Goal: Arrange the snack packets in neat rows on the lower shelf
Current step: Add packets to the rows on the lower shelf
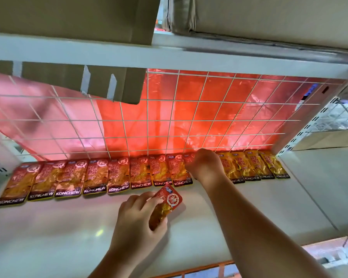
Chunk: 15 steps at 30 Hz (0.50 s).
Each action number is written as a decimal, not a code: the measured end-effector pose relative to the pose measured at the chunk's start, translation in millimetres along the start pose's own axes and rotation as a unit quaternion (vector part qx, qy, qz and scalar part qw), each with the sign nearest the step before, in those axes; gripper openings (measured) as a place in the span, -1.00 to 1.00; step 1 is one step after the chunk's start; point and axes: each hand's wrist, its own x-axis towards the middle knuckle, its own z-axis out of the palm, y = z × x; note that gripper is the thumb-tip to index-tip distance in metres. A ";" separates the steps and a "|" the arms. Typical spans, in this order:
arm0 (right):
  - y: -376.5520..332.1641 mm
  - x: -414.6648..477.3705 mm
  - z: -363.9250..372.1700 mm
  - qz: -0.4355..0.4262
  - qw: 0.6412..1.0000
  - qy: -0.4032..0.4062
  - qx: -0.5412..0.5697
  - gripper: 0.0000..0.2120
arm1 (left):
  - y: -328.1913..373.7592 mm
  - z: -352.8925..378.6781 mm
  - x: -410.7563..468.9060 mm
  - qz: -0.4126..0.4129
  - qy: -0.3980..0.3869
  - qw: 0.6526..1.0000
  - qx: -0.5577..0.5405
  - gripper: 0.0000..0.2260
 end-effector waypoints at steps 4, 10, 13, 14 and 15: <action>7.5 1.9 -0.7 -0.002 1.000 0.013 0.012 -0.78 | -1.7 1.4 -1.2 0.004 -0.007 1.000 0.004 -0.58; 22.5 -14.6 13.5 -0.102 0.994 0.020 -0.043 -0.61 | -0.7 1.0 -1.0 0.001 -0.014 1.000 0.005 -0.52; 15.0 -18.3 22.0 -0.130 0.988 -0.024 -0.083 -0.50 | -0.1 1.5 -0.8 0.003 -0.016 1.000 0.011 -0.53; 13.4 -18.4 25.2 -0.135 0.986 -0.027 -0.097 -0.49 | 0.2 1.5 -0.7 0.002 -0.018 1.000 0.013 -0.52; 12.4 -18.0 27.9 -0.136 0.985 -0.028 -0.106 -0.49 | 0.3 1.2 -0.8 0.001 -0.019 1.000 0.015 -0.52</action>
